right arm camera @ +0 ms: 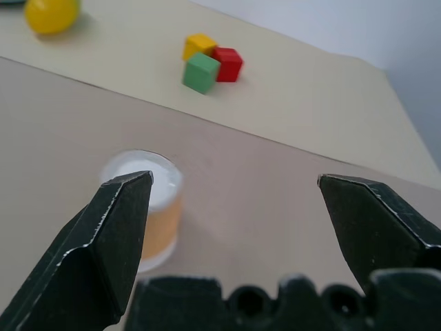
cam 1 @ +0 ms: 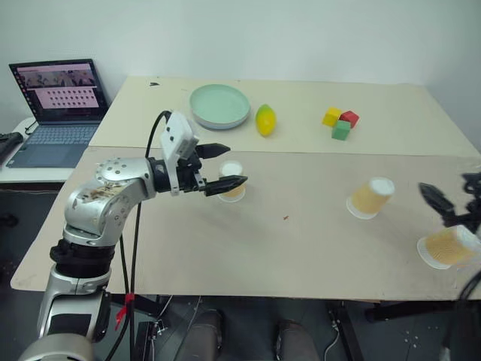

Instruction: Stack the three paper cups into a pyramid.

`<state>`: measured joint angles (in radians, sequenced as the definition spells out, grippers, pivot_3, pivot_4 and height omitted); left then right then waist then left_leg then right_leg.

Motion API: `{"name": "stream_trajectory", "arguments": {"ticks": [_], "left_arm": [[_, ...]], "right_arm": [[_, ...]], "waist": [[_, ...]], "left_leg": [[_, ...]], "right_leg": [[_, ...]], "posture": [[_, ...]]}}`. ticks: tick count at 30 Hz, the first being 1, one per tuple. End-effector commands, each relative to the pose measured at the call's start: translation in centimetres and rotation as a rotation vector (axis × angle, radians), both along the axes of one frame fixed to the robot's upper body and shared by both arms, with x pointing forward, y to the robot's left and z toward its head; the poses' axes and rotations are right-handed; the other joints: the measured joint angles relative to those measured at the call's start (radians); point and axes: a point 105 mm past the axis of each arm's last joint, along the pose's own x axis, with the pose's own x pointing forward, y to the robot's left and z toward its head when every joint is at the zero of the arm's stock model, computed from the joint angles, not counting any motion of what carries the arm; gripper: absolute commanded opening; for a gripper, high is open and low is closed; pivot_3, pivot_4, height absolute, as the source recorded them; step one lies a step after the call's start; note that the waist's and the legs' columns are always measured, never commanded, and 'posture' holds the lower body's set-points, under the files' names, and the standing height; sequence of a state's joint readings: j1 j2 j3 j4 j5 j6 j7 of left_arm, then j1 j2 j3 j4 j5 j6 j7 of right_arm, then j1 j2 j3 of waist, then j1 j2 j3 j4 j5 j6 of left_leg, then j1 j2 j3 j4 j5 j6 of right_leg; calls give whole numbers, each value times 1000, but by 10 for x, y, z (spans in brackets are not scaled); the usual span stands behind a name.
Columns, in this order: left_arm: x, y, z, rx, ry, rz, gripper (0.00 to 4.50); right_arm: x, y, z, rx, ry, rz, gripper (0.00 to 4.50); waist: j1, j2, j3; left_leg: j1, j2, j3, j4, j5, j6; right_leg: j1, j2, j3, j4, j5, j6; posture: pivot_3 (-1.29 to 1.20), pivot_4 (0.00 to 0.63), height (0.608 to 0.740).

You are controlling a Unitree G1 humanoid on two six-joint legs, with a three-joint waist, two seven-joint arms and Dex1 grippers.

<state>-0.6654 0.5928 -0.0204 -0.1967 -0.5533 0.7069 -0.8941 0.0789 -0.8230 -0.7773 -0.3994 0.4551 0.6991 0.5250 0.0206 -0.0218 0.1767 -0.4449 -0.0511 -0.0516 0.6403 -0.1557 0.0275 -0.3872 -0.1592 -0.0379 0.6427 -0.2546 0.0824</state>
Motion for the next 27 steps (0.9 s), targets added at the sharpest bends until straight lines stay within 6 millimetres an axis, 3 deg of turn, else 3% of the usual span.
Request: {"name": "stream_trajectory", "arguments": {"ticks": [1, 5, 12, 27], "left_arm": [[-1, -8, 11, -17, -36, -50, 4483], [1, -12, 10, -19, -30, -73, 4483], [1, -19, 10, -27, -15, -113, 4483], [2, -23, 11, -23, -15, -135, 4483]], "right_arm": [[-19, -11, 19, -17, -85, -36, 4500], [-34, -21, 11, 27, -89, -74, 4500], [-51, -4, -18, 150, -61, 1, 4500], [-80, -18, -62, 266, -47, -102, 4500]], "waist": [[-5, 0, 0], [-10, 0, 0], [-9, 1, 0], [-10, 2, -1]], "left_leg": [[0, 0, 0, 0, 0, 0], [1, 0, 0, 0, 0, 0], [1, 3, 0, 0, 0, 0], [2, 2, 0, 0, 0, 0]], "right_leg": [[0, 0, 0, 0, 0, 1], [1, 0, 0, 0, -1, 1], [0, 0, 1, 1, -1, 2], [0, 0, 2, 0, -2, 3]], "posture": [[0, 150, 740], [0, 150, 740], [0, 150, 740], [0, 150, 740]]}}
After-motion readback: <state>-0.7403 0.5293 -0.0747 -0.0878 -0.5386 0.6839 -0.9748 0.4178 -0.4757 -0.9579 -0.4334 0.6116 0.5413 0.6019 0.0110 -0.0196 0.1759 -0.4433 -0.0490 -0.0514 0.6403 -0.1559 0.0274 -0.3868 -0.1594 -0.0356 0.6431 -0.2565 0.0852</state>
